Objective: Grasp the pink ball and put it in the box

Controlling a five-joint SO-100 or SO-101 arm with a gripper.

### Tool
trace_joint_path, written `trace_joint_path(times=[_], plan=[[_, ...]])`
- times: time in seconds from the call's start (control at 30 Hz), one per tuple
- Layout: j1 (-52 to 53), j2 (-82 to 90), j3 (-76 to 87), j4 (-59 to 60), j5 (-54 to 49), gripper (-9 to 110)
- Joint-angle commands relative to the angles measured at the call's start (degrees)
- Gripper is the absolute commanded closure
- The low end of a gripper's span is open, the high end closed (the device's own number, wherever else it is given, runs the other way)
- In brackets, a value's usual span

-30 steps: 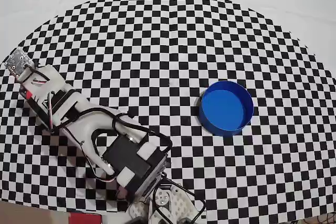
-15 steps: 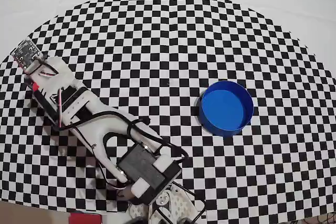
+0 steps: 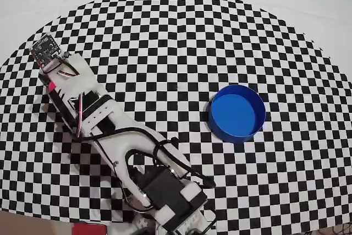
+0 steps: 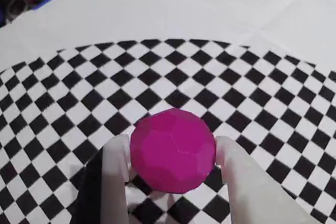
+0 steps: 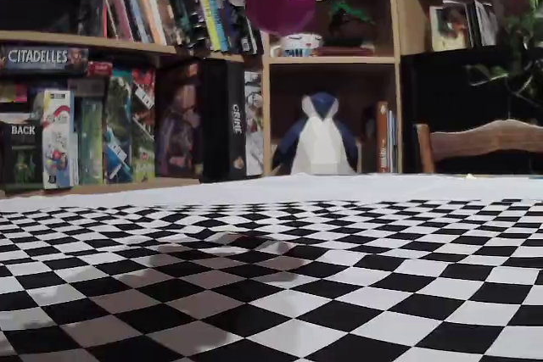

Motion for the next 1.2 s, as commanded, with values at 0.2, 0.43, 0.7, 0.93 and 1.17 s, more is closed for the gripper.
trace_joint_path(times=[0.2, 0.43, 0.7, 0.93, 1.17], plan=[[3.52, 7.47, 3.6, 0.09, 0.09, 101], [6.86, 11.07, 6.86, 0.09, -0.09, 101], [10.9, 14.5, 9.76, 0.09, -0.18, 101], [14.06, 17.14, 11.69, 0.09, -0.35, 101], [17.4, 18.46, 12.39, 0.09, 0.0, 101]])
